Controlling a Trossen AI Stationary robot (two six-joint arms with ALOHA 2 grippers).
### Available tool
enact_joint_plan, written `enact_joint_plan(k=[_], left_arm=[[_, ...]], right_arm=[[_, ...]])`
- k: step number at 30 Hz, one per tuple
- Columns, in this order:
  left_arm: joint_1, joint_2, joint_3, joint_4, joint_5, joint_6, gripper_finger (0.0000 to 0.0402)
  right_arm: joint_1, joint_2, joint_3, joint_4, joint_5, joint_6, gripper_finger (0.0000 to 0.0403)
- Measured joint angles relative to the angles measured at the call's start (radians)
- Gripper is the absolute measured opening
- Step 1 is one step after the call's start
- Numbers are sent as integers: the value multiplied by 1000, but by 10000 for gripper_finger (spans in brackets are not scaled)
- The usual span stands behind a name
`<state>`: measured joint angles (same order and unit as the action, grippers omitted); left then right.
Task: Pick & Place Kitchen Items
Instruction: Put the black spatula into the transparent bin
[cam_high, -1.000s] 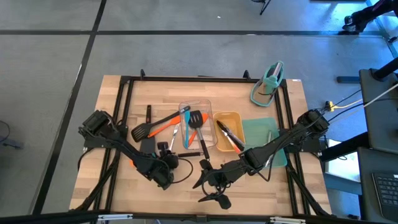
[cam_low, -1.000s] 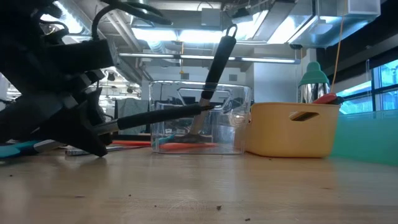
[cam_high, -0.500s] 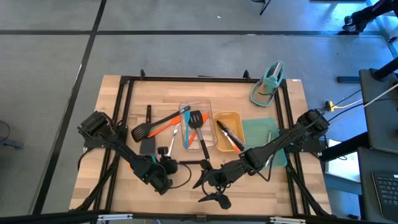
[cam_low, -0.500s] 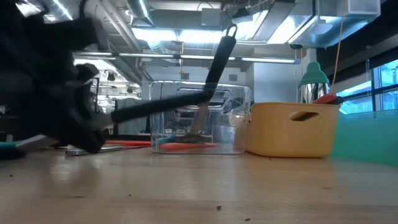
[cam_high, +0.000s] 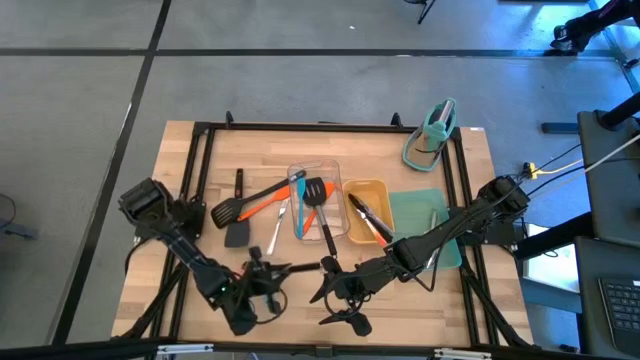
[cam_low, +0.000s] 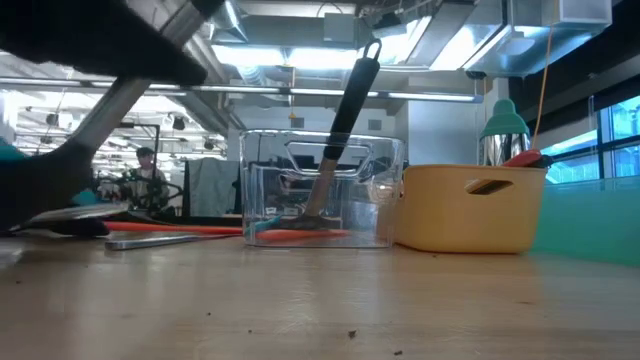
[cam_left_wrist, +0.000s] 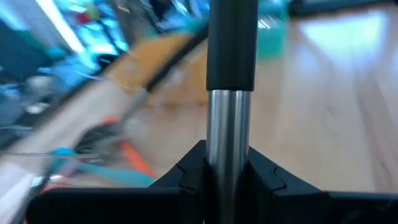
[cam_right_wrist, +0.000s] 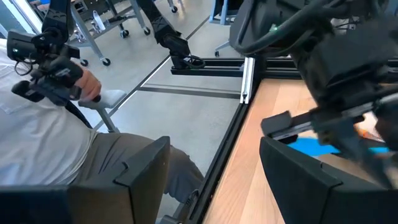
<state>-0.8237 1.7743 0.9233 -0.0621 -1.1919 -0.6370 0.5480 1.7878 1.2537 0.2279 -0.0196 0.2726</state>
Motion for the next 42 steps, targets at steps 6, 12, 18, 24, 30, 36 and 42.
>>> enact_joint_plan(k=[6,12,18,24,30,36,42], left_arm=[[-32,9,-37,16,-256,-184,55],[-56,6,-113,16,-392,-390,55],[-64,-7,-117,39,-392,-346,55],[-76,-57,-78,35,-359,-122,55],[-87,-155,-62,41,-266,118,55],[-87,-252,-62,114,13,364,55],[-87,-332,-60,217,364,551,55]], right_arm=[[0,0,0,0,0,0,252],[0,0,0,-1,-2,0,252],[0,0,0,-3,-2,0,252],[-5,0,0,-2,20,0,252],[-7,0,0,-2,104,-12,252],[-11,-6,0,-67,98,32,252],[-28,-46,0,-260,93,185,252]])
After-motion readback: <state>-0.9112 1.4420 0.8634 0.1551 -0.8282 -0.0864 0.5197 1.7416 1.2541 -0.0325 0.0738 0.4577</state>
